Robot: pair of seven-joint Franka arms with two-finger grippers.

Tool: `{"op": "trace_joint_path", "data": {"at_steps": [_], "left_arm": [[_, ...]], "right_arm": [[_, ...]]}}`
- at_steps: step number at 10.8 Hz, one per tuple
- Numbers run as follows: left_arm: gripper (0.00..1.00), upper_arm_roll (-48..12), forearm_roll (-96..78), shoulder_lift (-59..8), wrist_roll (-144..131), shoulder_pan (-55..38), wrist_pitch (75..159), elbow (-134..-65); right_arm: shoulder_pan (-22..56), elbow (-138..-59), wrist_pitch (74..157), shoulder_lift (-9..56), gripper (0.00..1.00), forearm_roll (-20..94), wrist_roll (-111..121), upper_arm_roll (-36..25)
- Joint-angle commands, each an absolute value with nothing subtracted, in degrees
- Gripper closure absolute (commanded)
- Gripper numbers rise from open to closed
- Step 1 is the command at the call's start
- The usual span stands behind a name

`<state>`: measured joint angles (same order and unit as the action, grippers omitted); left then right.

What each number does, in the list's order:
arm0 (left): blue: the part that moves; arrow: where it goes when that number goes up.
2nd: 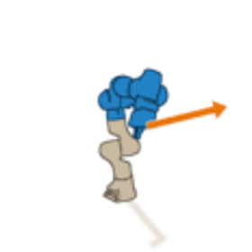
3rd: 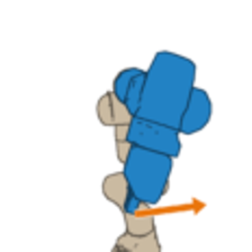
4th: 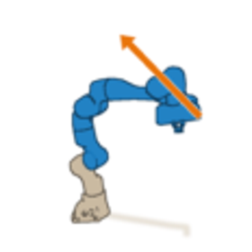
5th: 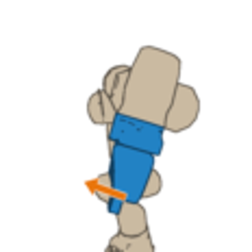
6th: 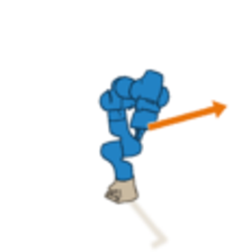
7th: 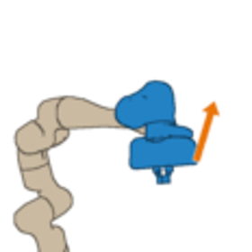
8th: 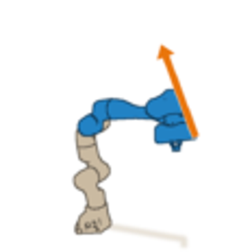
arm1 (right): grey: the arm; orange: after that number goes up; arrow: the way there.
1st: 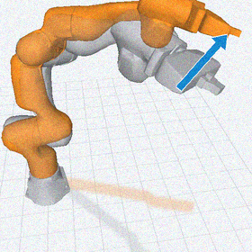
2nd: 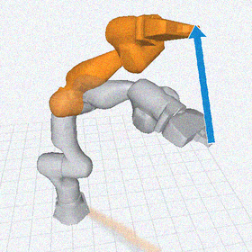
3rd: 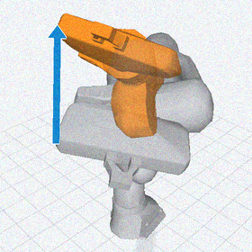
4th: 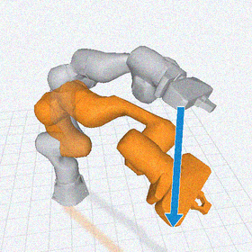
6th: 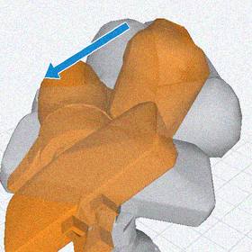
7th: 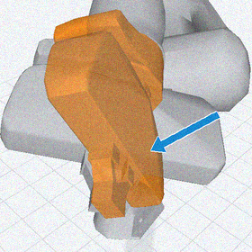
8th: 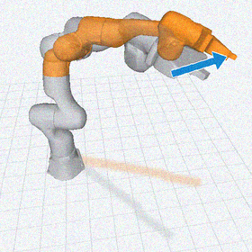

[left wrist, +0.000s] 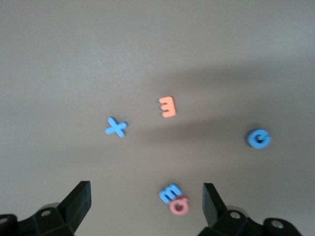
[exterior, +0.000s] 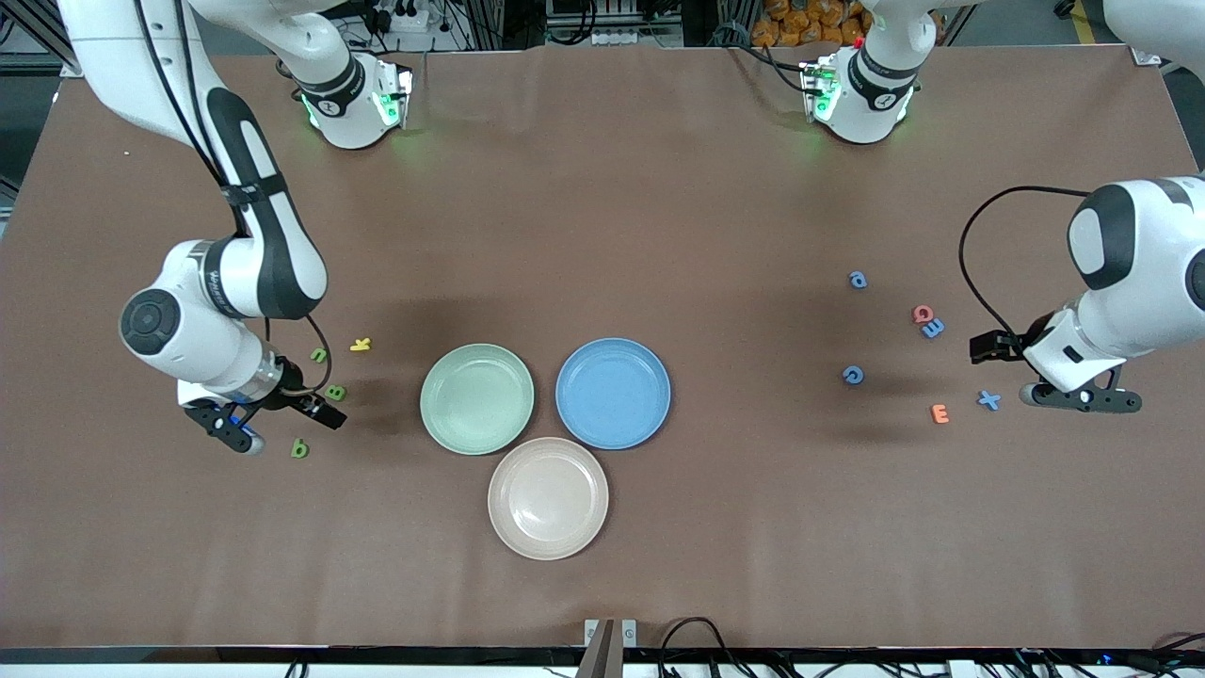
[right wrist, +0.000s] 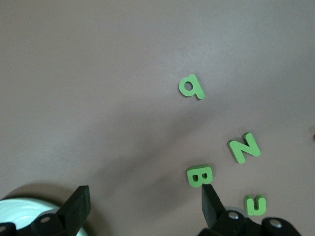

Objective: Sort letters by color into matching plates
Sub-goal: 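Lower the right gripper to the green B while the left gripper reaches the blue X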

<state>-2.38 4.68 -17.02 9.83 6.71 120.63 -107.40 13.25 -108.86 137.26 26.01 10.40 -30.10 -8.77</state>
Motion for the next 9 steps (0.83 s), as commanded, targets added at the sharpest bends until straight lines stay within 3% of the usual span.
{"op": "trace_joint_path", "data": {"at_steps": [1, 9], "left_arm": [[0.00, -2.64, 6.33, -21.69, 20.00, 10.54, 126.72, -107.05], [0.00, -3.16, 15.72, -30.22, 29.00, 13.88, 131.74, -106.44]], "right_arm": [[13.10, -110.83, 140.53, 27.86, 0.00, 11.25, -30.67, -8.35], [9.50, -115.31, 145.02, 29.18, 0.00, 10.81, -29.71, -5.63]]}}
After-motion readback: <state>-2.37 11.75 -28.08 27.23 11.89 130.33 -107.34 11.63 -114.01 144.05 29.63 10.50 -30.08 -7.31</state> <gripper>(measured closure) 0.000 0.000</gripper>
